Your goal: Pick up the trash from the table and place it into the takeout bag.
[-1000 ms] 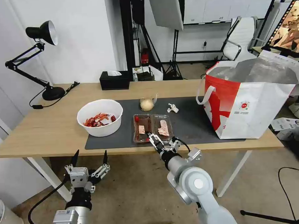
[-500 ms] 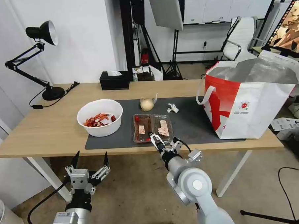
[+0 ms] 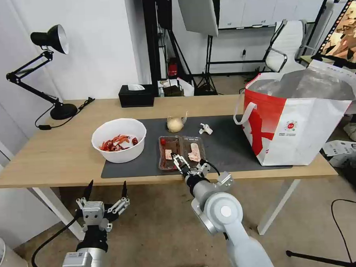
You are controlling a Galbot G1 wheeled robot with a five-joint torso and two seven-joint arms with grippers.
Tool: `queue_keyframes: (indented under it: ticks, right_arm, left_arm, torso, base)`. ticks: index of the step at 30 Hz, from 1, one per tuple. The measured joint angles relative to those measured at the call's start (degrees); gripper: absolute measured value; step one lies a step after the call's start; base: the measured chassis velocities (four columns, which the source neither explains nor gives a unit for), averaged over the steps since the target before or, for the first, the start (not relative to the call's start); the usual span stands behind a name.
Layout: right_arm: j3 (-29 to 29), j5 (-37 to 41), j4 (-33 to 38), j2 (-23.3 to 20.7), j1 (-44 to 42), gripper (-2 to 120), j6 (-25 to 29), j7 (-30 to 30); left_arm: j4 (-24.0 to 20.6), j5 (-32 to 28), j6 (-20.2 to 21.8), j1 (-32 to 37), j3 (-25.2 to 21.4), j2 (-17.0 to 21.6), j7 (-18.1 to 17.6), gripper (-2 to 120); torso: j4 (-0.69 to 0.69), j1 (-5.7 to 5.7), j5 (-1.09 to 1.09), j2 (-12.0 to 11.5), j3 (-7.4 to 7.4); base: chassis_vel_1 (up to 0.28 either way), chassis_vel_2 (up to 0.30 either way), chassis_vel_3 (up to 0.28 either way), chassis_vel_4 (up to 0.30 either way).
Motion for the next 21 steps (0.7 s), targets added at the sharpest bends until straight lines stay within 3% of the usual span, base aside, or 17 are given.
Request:
queue_keyframes:
  ticks: [15,21]
  right_arm:
    - [1.54,-0.24,-0.62,0.58,0.34,100,0.35,0.86]
    - [1.72,-7.33,0.29,0.33,-0.99,100,2.57,-2.46]
  left_arm:
    - [1.24,-1.16,-0.02,-1.48,0.22,1.42,-1.12,100]
    - [1.45,-1.58,-0.03,-1.88,0.27,2.01,-1.49,100]
  torso:
    - [0.01,-0.01,0.01,0.01,-0.01]
    - [-0.02,0.0,0.0,0.0,0.01]
  base:
    - [0.0,0.0,0.0,0.0]
    - [0.0,0.0,0.0,0.0]
